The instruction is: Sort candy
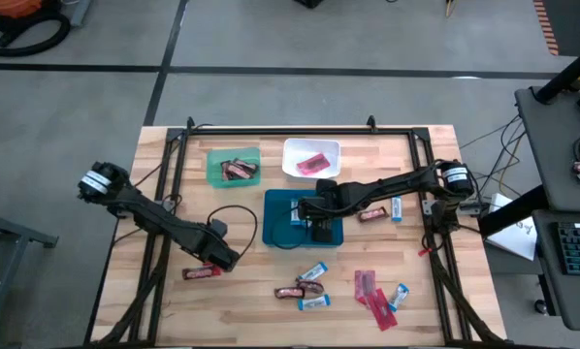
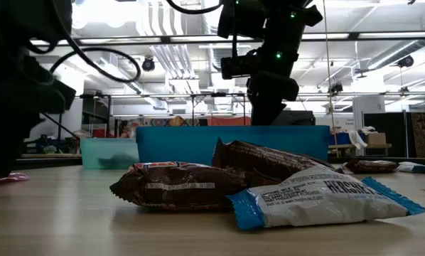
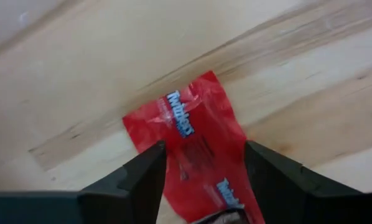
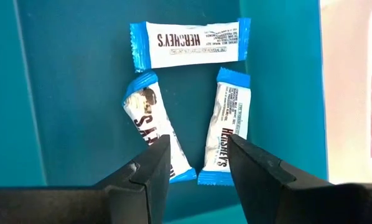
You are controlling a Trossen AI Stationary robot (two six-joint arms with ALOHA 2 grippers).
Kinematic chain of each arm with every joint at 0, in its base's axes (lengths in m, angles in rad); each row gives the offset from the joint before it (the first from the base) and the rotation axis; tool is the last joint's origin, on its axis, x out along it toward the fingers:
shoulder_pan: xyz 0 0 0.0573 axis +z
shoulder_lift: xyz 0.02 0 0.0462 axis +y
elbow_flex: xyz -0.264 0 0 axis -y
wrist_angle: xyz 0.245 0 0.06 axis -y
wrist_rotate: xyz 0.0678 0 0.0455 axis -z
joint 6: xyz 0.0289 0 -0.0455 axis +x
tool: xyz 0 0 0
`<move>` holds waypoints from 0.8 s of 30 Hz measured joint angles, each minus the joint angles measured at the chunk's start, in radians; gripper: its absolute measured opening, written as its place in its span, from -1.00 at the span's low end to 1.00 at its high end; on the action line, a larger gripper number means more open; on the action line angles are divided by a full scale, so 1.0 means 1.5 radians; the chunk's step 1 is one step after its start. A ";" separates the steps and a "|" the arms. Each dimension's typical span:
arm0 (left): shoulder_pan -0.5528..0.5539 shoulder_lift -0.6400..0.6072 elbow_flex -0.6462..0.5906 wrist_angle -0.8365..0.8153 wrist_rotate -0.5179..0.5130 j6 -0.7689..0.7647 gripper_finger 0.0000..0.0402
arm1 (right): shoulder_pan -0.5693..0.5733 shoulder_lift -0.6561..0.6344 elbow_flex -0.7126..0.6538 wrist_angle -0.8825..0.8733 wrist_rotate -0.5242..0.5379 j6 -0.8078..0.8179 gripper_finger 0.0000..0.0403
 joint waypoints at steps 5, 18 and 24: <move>0.000 0.028 0.002 0.024 -0.003 0.000 -0.04 | -0.003 0.000 0.000 0.000 0.000 0.000 -0.25; 0.000 0.020 0.000 0.040 -0.010 0.028 -0.63 | -0.003 0.000 0.000 0.003 0.000 0.004 -0.25; 0.000 0.006 0.000 0.055 -0.009 0.055 -0.82 | -0.003 0.000 0.000 0.002 0.000 0.004 -0.25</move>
